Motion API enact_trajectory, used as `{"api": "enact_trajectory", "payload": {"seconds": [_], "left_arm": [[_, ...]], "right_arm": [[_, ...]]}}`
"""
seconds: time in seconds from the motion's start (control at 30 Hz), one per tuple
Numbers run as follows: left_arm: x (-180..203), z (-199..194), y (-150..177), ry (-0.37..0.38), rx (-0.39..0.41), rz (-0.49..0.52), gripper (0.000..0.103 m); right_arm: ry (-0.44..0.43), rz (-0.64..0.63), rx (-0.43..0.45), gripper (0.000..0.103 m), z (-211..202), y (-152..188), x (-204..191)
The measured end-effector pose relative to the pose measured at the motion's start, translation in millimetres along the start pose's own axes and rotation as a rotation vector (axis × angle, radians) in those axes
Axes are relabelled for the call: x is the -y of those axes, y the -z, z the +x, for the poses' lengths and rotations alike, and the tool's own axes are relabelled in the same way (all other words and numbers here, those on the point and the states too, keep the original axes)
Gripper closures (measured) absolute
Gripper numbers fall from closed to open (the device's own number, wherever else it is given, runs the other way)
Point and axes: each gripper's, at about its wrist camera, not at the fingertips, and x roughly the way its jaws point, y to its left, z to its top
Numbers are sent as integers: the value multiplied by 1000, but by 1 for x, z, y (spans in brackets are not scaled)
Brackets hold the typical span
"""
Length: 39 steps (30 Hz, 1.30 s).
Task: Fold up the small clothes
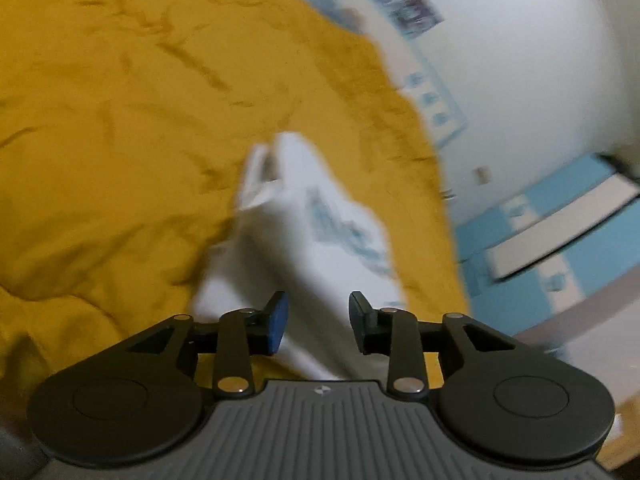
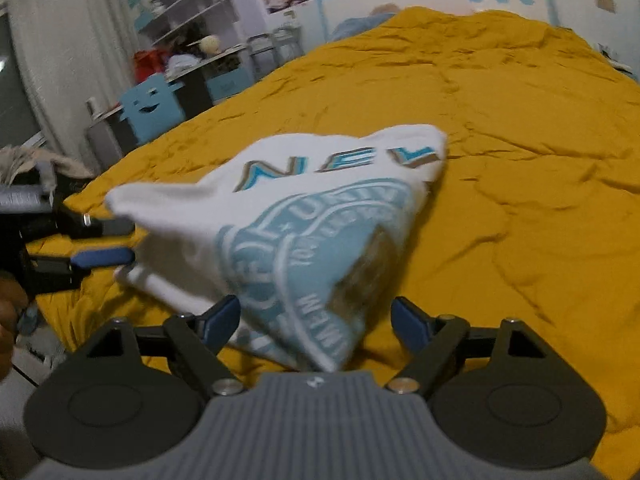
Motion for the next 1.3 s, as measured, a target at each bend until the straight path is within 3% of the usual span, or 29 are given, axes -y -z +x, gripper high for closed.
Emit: {"api": "enact_trajectory", "payload": {"seconds": [0.07, 0.13, 0.2, 0.23, 0.3, 0.4, 0.43, 0.47, 0.53, 0.6, 0.73, 0.8, 0.9, 1.0, 1.1, 1.17, 1.27, 1.3], "left_arm": [[9, -5, 1, 29, 21, 41, 50], [12, 3, 0, -33, 43, 49, 50], [10, 19, -4, -81, 5, 35, 50], [7, 30, -5, -91, -28, 26, 50], [3, 42, -5, -103, -39, -16, 51], [-1, 55, -9, -86, -29, -73, 52], [-1, 59, -11, -92, -33, -66, 67], [-1, 62, -12, -122, -30, -58, 92], [-7, 65, -8, -194, -19, -120, 95], [-16, 62, -2, -180, -12, -206, 96], [-21, 37, 4, -108, -23, -274, 96], [-26, 33, 9, -95, -41, -316, 96], [-32, 36, 7, -134, -67, -285, 95], [-39, 26, 2, -167, -42, -271, 85], [-29, 3, -4, -238, 59, -168, 72], [-16, -10, -2, -302, 127, -89, 67], [16, -22, -2, -508, 304, 76, 67], [26, -26, -3, -520, 350, 133, 67]], "right_arm": [[-2, -32, 4, 20, 2, 8, -11], [36, -69, 10, 21, 11, 10, -15], [39, -52, 28, 23, 15, 12, -13], [49, -23, 50, 29, 13, 12, -11], [103, 10, 124, 29, 8, 14, -9], [121, -59, 120, 33, 11, 16, -13], [134, -82, 110, 39, 13, 20, -16], [135, -89, 108, 44, 15, 22, -17], [157, -96, 150, 73, 15, 27, -20], [191, -144, 172, 86, 14, 29, -24], [172, -140, 182, 94, -2, 25, -20], [162, -162, 180, 95, -11, 24, -19], [130, -166, 101, 94, -17, 26, -13], [84, -135, 33, 91, -28, 32, 0], [45, -132, 84, 72, -50, 31, 10], [40, -126, 136, 70, -62, 28, 15], [20, -72, 178, 70, -67, 17, 21], [1, -46, 176, 70, -66, 13, 22]]}}
